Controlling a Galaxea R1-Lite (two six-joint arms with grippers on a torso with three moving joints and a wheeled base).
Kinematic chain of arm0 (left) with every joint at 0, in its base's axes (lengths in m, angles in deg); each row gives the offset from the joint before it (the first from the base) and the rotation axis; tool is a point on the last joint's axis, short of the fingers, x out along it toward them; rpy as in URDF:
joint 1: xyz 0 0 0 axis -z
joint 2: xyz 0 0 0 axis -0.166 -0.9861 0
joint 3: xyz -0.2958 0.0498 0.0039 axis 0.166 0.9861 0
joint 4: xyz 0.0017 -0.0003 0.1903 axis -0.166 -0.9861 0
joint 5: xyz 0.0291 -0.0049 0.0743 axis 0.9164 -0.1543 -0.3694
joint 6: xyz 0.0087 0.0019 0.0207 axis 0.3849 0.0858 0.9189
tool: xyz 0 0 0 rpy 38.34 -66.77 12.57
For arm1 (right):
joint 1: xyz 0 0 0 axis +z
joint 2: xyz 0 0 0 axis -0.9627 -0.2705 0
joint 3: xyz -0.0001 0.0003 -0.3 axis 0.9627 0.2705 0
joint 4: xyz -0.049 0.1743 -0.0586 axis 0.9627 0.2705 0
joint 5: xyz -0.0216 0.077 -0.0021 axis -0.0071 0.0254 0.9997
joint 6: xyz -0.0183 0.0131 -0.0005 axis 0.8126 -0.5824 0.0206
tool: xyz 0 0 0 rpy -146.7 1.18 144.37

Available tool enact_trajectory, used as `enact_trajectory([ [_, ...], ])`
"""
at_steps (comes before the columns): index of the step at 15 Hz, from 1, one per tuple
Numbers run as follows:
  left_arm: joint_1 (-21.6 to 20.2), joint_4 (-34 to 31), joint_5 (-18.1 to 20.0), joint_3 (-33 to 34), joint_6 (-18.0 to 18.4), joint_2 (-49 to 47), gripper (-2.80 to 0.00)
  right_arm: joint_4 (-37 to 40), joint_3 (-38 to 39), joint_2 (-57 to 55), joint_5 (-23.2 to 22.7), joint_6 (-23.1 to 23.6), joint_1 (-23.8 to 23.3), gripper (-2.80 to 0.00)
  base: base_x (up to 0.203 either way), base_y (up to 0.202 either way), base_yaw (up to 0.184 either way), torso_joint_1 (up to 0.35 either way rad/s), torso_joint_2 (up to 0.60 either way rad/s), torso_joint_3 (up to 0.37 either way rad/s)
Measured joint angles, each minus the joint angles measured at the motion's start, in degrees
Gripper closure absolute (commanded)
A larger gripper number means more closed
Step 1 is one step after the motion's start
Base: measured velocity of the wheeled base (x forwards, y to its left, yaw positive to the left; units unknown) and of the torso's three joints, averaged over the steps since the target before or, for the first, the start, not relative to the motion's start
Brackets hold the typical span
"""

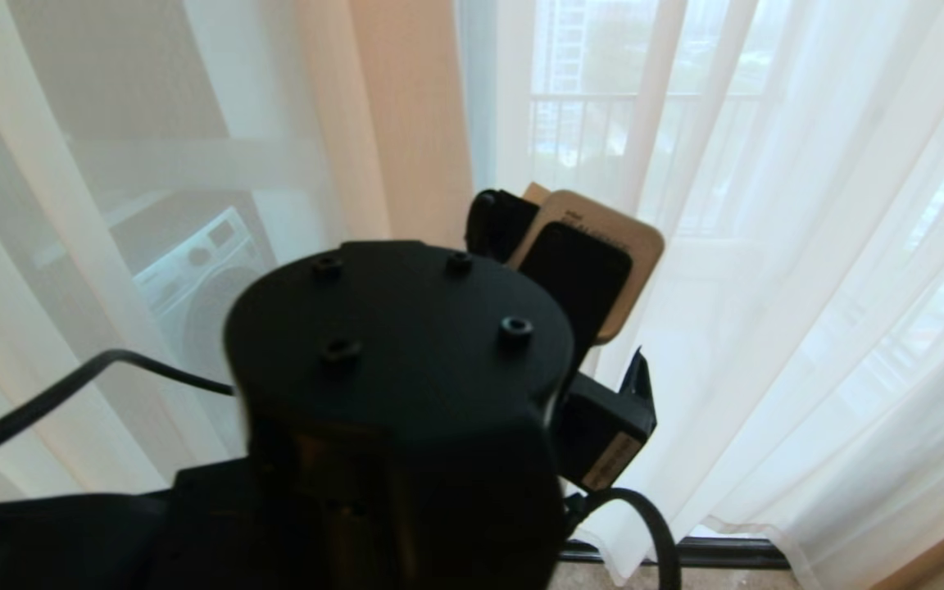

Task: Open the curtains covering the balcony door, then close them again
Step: Close the inner curtains on both sides

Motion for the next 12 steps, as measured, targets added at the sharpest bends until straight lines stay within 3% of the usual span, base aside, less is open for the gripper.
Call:
enact_trajectory([
  [8,-0.1,0.1,-8.0,16.4,-10.9,11.5,-2.8,0.0,0.0,0.0,0.0,0.0,0.0,0.0,0.0,0.0,0.0,0.0,0.0,0.0],
  [12,-0.3,0.3,-9.2,23.5,-12.4,18.4,-2.8,0.0,0.0,0.0,0.0,0.0,0.0,0.0,0.0,0.0,0.0,0.0,0.0,0.0],
])
